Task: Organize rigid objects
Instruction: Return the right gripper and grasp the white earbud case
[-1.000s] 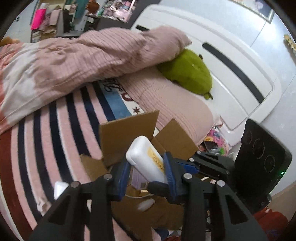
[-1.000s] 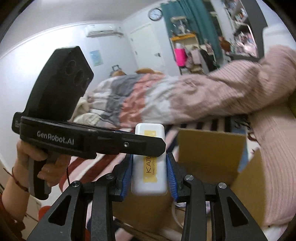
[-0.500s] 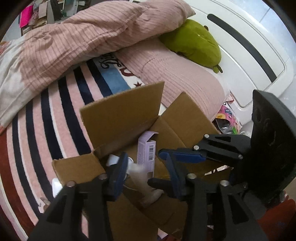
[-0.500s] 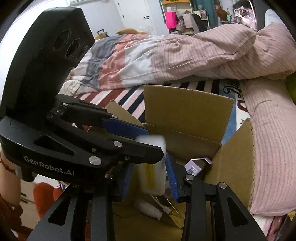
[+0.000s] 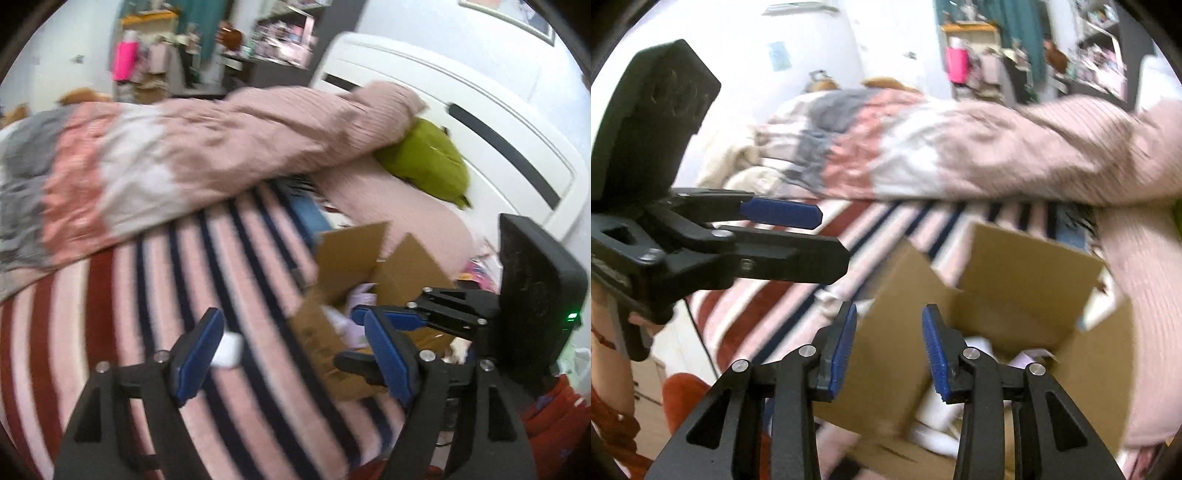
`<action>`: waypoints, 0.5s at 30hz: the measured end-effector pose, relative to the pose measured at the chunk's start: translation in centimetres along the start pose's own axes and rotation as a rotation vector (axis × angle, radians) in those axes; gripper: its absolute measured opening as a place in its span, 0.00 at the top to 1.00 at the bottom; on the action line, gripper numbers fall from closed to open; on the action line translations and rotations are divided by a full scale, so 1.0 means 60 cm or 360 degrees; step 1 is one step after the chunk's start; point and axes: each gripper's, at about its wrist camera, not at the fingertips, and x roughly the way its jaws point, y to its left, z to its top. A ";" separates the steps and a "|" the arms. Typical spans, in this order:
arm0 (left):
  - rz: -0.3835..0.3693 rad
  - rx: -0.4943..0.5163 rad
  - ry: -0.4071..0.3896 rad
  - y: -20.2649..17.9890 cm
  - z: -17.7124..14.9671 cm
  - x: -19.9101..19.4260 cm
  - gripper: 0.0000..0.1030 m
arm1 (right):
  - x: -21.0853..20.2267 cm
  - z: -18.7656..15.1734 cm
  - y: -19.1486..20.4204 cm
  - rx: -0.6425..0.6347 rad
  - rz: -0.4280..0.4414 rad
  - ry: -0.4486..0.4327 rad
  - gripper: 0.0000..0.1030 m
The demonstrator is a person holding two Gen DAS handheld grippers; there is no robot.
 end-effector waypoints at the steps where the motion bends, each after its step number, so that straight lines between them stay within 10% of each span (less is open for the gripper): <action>1: 0.0052 -0.0015 -0.0021 0.016 -0.011 -0.012 0.26 | 0.007 0.006 0.020 -0.0028 0.0027 -0.0007 0.63; 15: 0.0286 -0.0260 -0.0064 0.201 -0.173 -0.026 0.25 | 0.215 -0.023 0.148 -0.0167 -0.0006 0.0151 0.36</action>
